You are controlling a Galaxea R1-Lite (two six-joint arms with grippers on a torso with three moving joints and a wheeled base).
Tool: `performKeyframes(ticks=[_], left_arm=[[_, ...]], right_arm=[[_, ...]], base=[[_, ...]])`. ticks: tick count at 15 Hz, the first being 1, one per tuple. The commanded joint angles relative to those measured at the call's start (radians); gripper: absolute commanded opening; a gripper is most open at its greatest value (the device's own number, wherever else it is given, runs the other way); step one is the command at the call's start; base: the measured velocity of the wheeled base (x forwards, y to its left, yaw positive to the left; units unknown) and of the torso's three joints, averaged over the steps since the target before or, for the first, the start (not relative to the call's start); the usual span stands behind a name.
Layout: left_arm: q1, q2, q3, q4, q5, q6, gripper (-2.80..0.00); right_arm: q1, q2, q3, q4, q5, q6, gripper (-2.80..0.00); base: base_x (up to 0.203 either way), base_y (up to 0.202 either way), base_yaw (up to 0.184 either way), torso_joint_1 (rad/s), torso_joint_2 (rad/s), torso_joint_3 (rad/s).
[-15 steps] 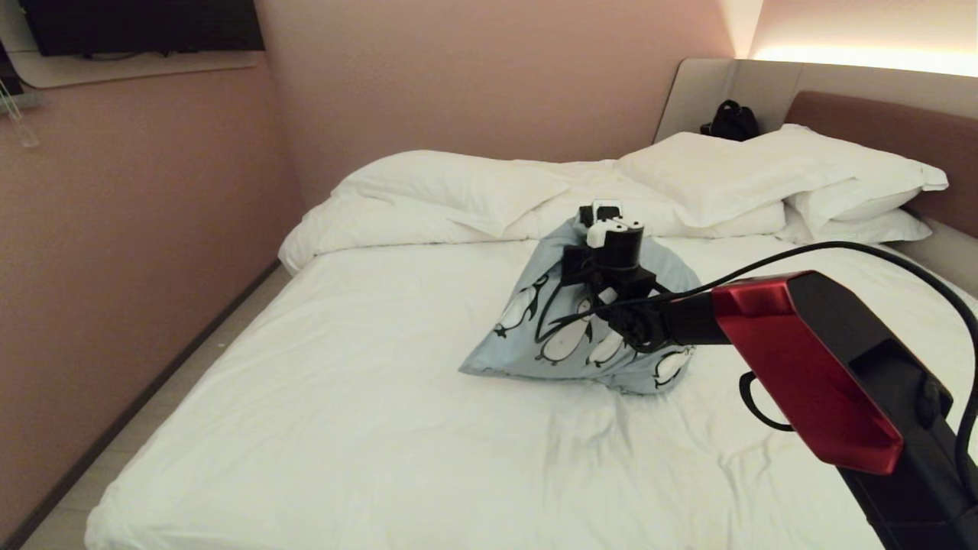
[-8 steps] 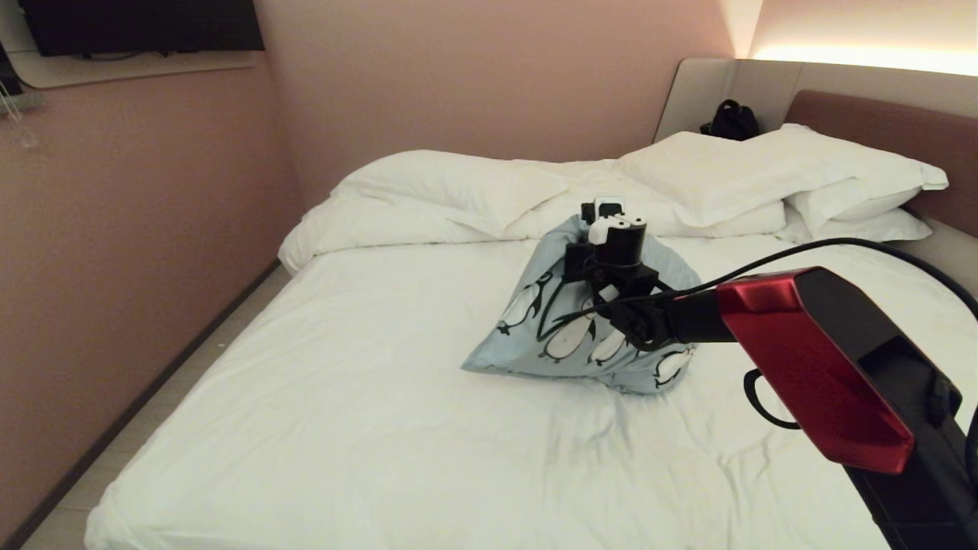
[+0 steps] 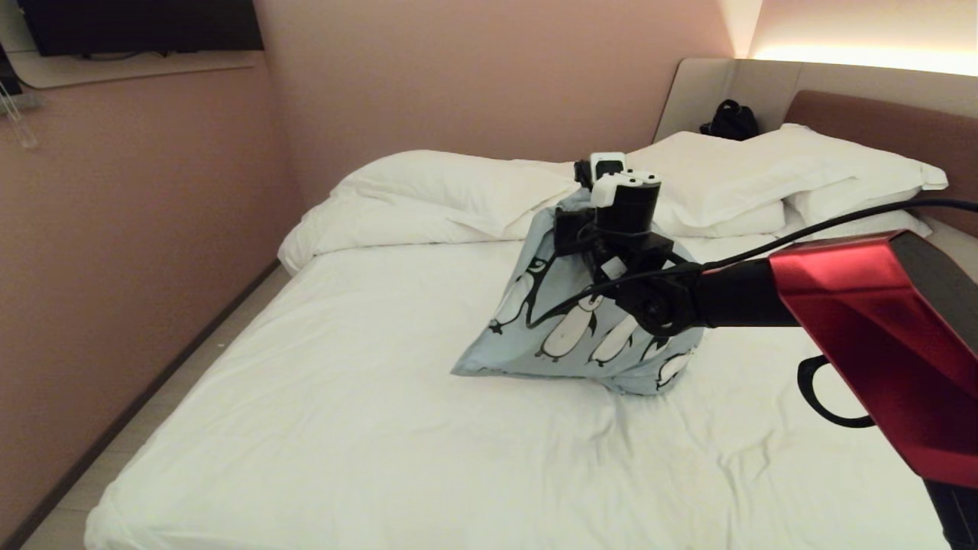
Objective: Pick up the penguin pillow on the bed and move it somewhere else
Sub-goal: Place the pillow at the end of the bed
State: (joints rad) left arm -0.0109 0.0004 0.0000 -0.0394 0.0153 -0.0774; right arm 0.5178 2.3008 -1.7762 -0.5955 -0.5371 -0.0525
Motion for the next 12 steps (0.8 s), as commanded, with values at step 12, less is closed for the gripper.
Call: performKeyframes(ticks=[12], left_arm=[[0.000,0.000,0.000,-0.001,0.000,-0.001,-2.80]], right_arm=[[0.097,-0.169,0.034,-0.003,-0.017,-0.052,0.00]], base=[[0.000,0.000,0.000,0.000,0.00,0.000]])
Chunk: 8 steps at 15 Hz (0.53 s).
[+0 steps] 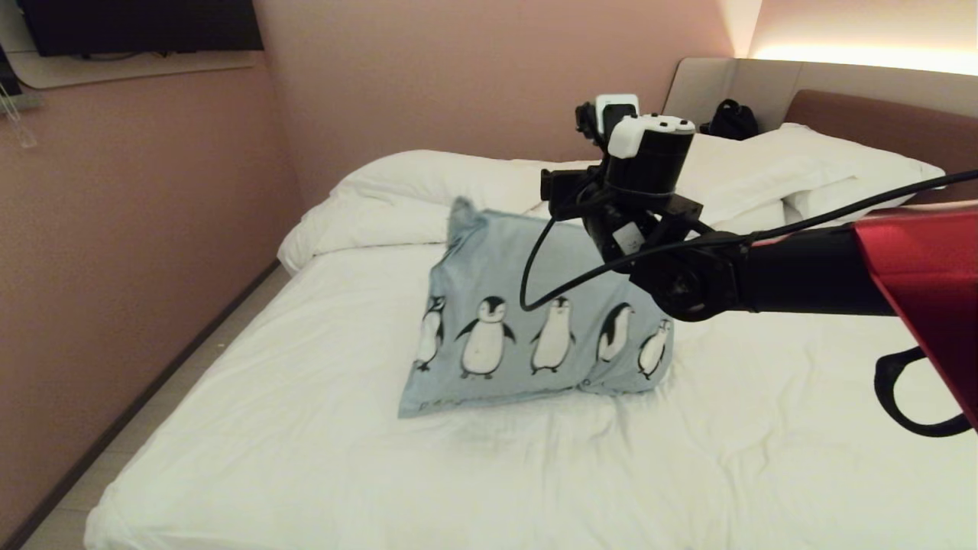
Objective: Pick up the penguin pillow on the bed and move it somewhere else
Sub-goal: Place the pillow at the end of the bed
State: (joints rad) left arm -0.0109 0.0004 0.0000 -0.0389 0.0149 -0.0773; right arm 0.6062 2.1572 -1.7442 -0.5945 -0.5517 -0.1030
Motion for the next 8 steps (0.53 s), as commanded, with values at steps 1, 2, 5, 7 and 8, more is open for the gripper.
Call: performKeyframes(ticks=[1,2,5,7,8], left_arm=[[0.000,0.000,0.000,-0.001,0.000,-0.001,-2.80],[0.000,0.000,0.000,-0.001,0.000,-0.001,-2.80],[0.000,0.000,0.000,-0.001,0.000,-0.001,-2.80],[0.000,0.000,0.000,-0.001,0.000,-0.001,-2.80],[0.000,0.000,0.000,-0.001,0.000,-0.001,-2.80]], right_arm=[[0.009,-0.030,0.000,-0.004,-0.005,-0.001,0.00],[0.009,-0.033,0.000,-0.004,-0.008,-0.001,0.00],[0.009,-0.068,0.004,-0.005,-0.033,0.000,0.00],[0.007,-0.113,0.031,-0.003,-0.036,-0.001,0.00],[0.005,-0.141,0.045,-0.003,-0.039,-0.001,-2.80]], base=[[0.000,0.000,0.000,0.000,0.00,0.000],[0.000,0.000,0.000,0.000,0.00,0.000],[0.000,0.000,0.000,0.000,0.00,0.000],[0.000,0.000,0.000,0.000,0.00,0.000],[0.000,0.000,0.000,0.000,0.00,0.000]])
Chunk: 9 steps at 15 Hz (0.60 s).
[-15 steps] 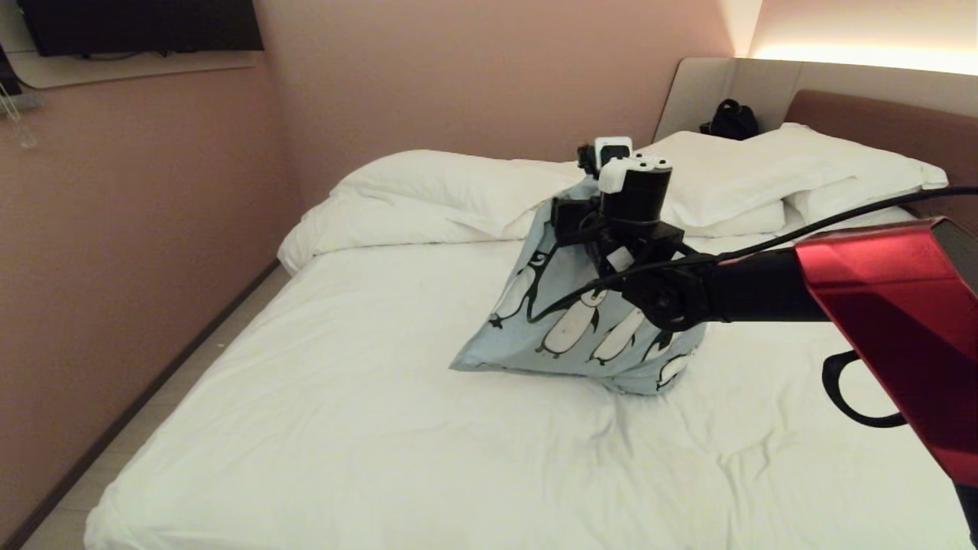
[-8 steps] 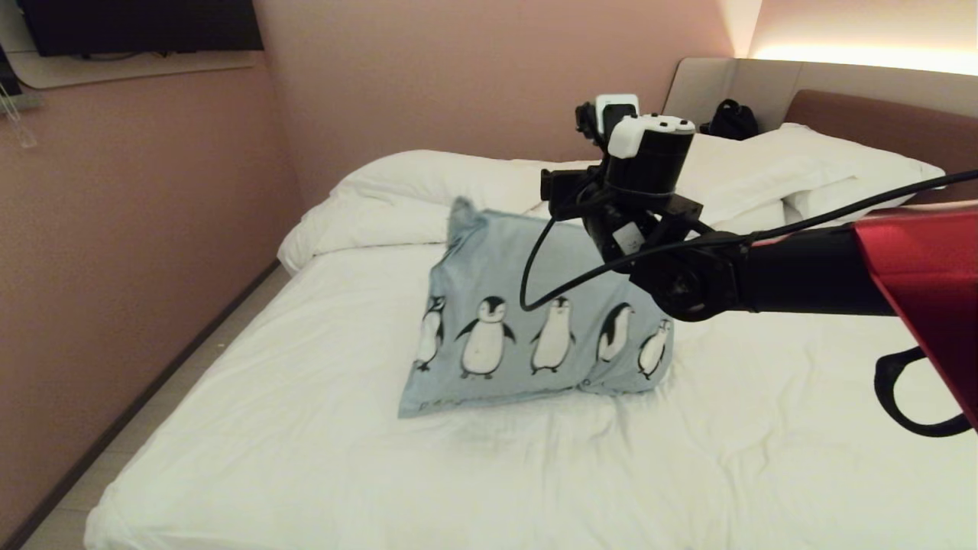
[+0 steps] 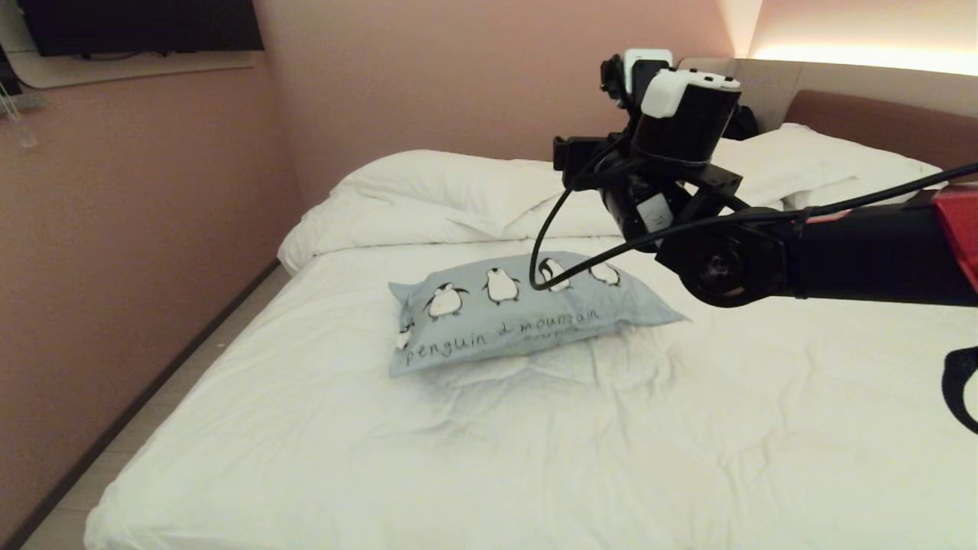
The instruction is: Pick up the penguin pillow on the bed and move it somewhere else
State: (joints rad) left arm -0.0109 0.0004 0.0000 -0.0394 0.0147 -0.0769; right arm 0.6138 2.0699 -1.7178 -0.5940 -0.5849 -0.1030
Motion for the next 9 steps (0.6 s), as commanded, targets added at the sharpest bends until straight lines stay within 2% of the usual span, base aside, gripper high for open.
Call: performKeyframes(ticks=[1,9], left_arm=[[0.000,0.000,0.000,-0.001,0.001,-0.001,-2.80],[0.000,0.000,0.000,-0.001,0.001,-0.001,-2.80]], right_arm=[[-0.008,-0.085,0.034,-0.002,-0.008,-0.001,-2.80],[-0.038,-0.451,0.270,0.046,-0.072,0.007,-2.80]], base=[[0.000,0.000,0.000,0.000,0.00,0.000],[0.000,0.000,0.000,0.000,0.00,0.000]])
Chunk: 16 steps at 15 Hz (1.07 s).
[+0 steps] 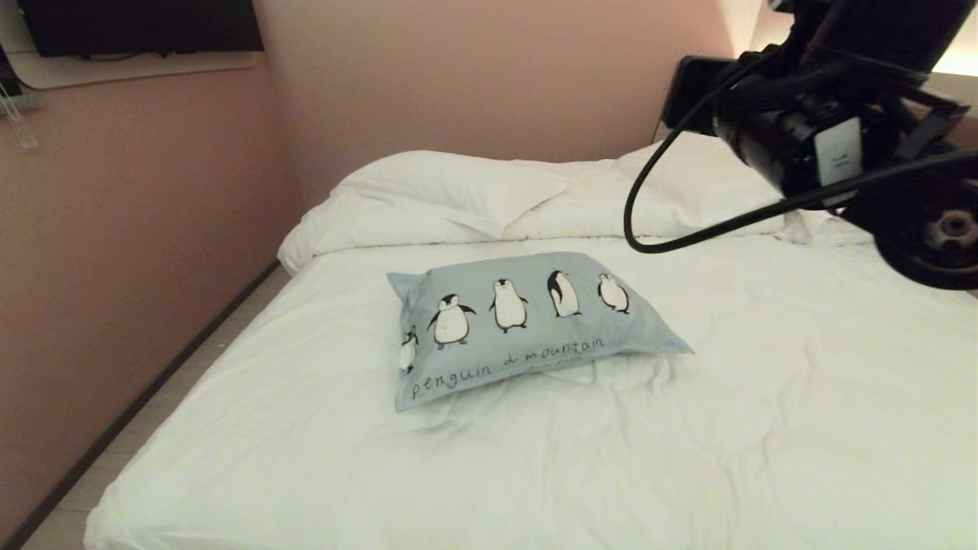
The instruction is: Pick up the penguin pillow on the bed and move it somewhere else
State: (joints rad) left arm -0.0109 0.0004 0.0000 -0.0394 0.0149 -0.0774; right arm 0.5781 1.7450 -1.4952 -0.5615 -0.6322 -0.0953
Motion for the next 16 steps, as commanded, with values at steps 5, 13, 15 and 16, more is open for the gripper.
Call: performKeyframes(ticks=[5,13,15,16], left_arm=[[0.000,0.000,0.000,-0.001,0.000,-0.001,-2.80],[0.000,0.000,0.000,-0.001,0.000,-0.001,-2.80],[0.000,0.000,0.000,-0.001,0.000,-0.001,-2.80],[0.000,0.000,0.000,-0.001,0.000,-0.001,-2.80]], right_arm=[[-0.031,-0.419,0.283,0.070,-0.114,0.000,-2.80],[-0.213,-0.968,0.654,0.168,-0.224,-0.033,-2.80],[-0.272,-1.077,0.757,0.185,-0.234,-0.043,-2.80],[-0.305,-1.124,0.789,0.189,-0.236,-0.053,-2.80]], base=[[0.000,0.000,0.000,0.000,0.00,0.000],[0.000,0.000,0.000,0.000,0.00,0.000],[0.000,0.000,0.000,0.000,0.00,0.000],[0.000,0.000,0.000,0.000,0.00,0.000]])
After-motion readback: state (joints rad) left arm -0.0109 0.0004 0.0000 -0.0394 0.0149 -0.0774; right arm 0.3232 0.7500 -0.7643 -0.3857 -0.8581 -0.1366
